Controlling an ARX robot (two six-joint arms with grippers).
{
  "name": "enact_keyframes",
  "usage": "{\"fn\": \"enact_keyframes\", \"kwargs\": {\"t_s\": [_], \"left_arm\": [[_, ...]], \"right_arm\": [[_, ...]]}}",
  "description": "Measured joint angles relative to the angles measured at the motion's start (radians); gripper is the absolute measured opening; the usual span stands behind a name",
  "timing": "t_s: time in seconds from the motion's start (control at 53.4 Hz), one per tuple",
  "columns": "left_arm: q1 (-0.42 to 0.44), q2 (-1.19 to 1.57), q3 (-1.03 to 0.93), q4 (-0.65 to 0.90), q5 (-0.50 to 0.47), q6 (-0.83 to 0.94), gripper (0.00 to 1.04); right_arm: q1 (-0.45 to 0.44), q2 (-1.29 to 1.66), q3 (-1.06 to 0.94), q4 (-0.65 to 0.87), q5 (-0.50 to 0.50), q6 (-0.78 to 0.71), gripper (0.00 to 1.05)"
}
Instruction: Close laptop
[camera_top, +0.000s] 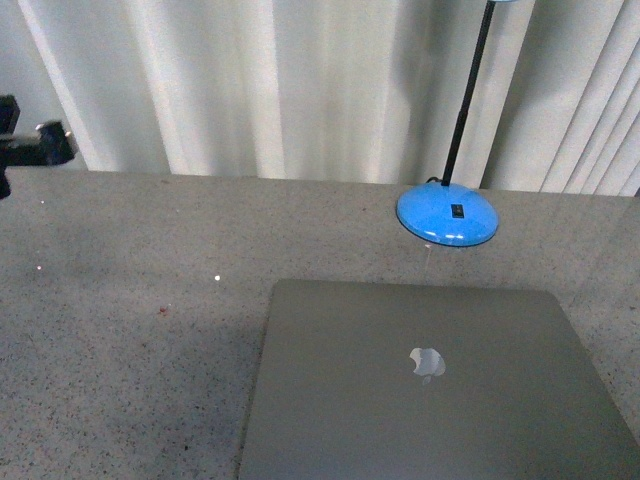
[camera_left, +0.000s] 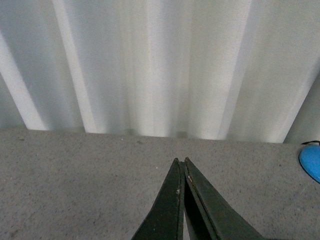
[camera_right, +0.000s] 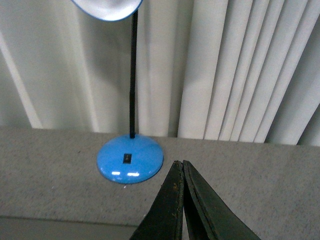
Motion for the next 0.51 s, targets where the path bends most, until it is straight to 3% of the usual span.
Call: {"fn": "enact_keyframes", "kwargs": {"t_s": [0.056, 0.168, 0.505], "left_arm": [[0.014, -0.041, -0.044, -0.006, 0.019, 0.003, 0.04], [0.044, -0.134, -0.109, -0.027, 0.047, 0.008, 0.04], [0.111, -0.417, -0.254, -0.170, 0.110, 0.010, 0.04]], "right_arm": [[-0.026, -0.060, -0.028, -0.060, -0.046, 0.004, 0.03], [-0.055, -0.203, -0.079, -0.129, -0.041, 0.012, 0.03], [-0.056, -0.477, -0.198, -0.286, -0.048, 0.016, 0.03]]}}
